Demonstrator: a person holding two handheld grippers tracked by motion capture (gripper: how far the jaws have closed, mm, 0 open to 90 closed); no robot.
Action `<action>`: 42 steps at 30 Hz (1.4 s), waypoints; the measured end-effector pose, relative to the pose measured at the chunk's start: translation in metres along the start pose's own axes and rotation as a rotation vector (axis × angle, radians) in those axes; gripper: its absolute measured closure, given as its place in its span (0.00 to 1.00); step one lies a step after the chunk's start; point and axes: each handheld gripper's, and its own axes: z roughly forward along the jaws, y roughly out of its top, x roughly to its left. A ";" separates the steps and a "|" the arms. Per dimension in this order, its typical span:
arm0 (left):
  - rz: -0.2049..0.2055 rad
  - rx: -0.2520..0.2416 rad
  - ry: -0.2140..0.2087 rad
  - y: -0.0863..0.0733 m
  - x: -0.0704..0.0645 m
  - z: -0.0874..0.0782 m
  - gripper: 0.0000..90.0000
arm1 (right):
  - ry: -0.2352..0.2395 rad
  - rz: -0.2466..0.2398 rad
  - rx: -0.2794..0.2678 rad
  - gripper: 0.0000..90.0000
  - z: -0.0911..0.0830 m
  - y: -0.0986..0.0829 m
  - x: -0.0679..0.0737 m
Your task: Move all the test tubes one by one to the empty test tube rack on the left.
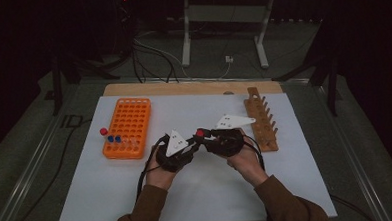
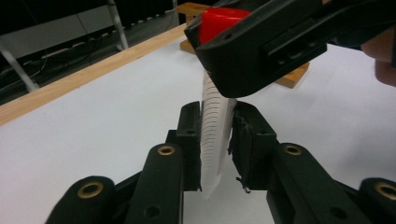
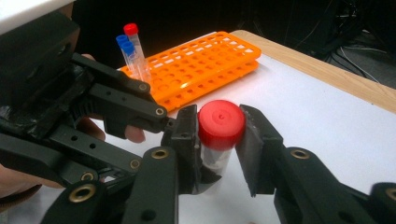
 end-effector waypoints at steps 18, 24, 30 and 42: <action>-0.116 -0.077 0.117 -0.018 0.043 -0.058 0.83 | -0.206 0.037 -0.013 0.16 -0.025 -0.020 -0.034; -0.140 -0.095 0.146 -0.030 0.057 -0.089 0.83 | -0.231 0.069 -0.028 0.04 -0.038 -0.027 -0.045; -0.177 -0.105 0.217 -0.046 0.074 -0.121 0.83 | -0.253 0.097 -0.034 0.03 -0.049 -0.033 -0.055; -0.233 -0.110 0.365 -0.075 0.093 -0.164 0.83 | -0.286 0.124 -0.052 0.03 -0.066 -0.043 -0.063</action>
